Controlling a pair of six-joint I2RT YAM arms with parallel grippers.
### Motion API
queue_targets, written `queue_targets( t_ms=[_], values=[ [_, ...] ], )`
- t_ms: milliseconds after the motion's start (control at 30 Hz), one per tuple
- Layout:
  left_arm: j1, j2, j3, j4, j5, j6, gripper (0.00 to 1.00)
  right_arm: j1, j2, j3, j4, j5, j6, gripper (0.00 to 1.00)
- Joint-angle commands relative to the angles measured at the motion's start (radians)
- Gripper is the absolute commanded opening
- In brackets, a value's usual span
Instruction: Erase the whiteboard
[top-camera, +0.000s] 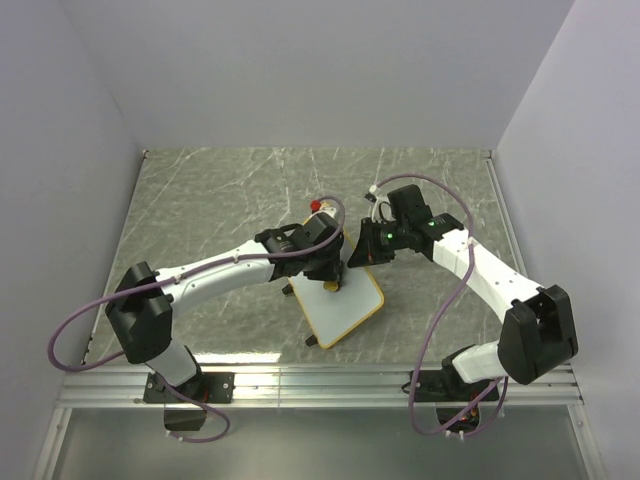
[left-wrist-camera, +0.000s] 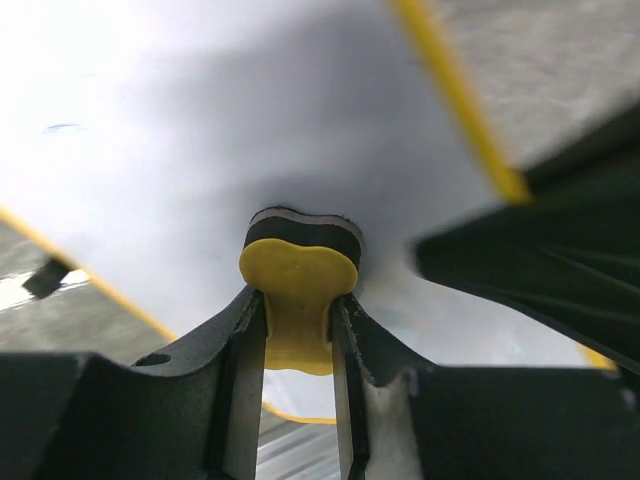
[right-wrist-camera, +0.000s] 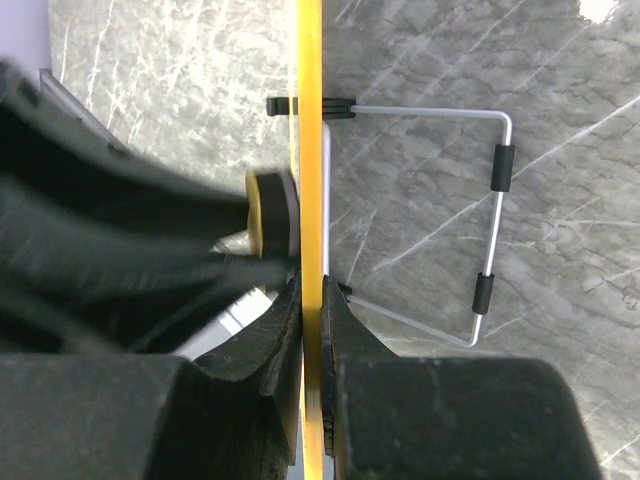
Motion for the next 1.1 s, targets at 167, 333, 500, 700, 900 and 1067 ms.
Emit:
queue_targets(
  t_ms=[167,333,500,700,900,1067],
  values=[
    [-0.001,0.024,-0.019,0.179,0.036,-0.038,0.0,0.029,-0.023,-0.033,0.052,-0.051,-0.032,0.0],
    [0.058,0.014,-0.119,0.208,0.042,-0.042,0.0,0.029,-0.034,-0.042,0.055,-0.051,-0.029,0.0],
    [0.12,0.013,-0.209,0.225,0.028,-0.029,0.0,0.029,-0.04,-0.044,0.053,-0.048,-0.03,0.0],
    [0.14,-0.005,-0.255,0.215,-0.004,-0.024,0.0,0.026,-0.043,-0.039,0.052,-0.042,-0.027,0.0],
    [0.141,-0.015,-0.237,0.19,-0.036,-0.007,0.0,0.028,-0.039,-0.053,0.069,-0.045,-0.016,0.0],
    [0.149,-0.042,-0.233,0.182,-0.042,0.001,0.0,0.029,-0.037,-0.042,0.064,-0.039,-0.015,0.0]
  ],
)
